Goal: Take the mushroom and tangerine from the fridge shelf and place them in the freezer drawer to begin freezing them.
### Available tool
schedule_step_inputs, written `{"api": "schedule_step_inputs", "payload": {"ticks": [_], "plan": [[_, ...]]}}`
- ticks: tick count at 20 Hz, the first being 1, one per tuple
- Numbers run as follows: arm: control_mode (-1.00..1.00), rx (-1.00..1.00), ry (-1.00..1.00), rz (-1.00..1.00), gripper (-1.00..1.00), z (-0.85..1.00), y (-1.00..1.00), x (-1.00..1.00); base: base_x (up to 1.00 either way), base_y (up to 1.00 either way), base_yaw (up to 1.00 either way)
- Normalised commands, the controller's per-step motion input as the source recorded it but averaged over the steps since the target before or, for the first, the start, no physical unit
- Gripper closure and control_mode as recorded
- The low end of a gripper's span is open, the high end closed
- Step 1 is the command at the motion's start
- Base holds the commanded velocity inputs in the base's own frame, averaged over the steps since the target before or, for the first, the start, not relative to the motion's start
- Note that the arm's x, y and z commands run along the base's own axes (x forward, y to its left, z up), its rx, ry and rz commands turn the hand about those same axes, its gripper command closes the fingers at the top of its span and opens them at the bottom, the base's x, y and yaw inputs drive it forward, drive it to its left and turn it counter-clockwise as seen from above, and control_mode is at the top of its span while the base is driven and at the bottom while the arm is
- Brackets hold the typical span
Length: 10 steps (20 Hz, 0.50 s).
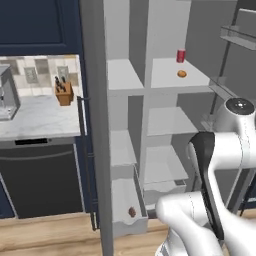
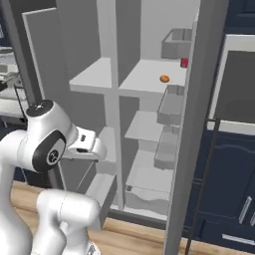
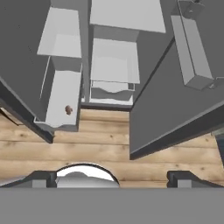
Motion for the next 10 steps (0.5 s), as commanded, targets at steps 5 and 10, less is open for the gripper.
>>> {"api": "schedule_step_inputs", "payload": {"ticks": [5, 10], "plan": [[1.0, 0.0, 0.0, 0.0, -1.0, 0.0, 0.0, 0.0, 0.22, 0.0, -0.33], [1.0, 0.0, 0.0, 0.0, -1.0, 0.0, 0.0, 0.0, 0.44, -0.08, -0.17]]}}
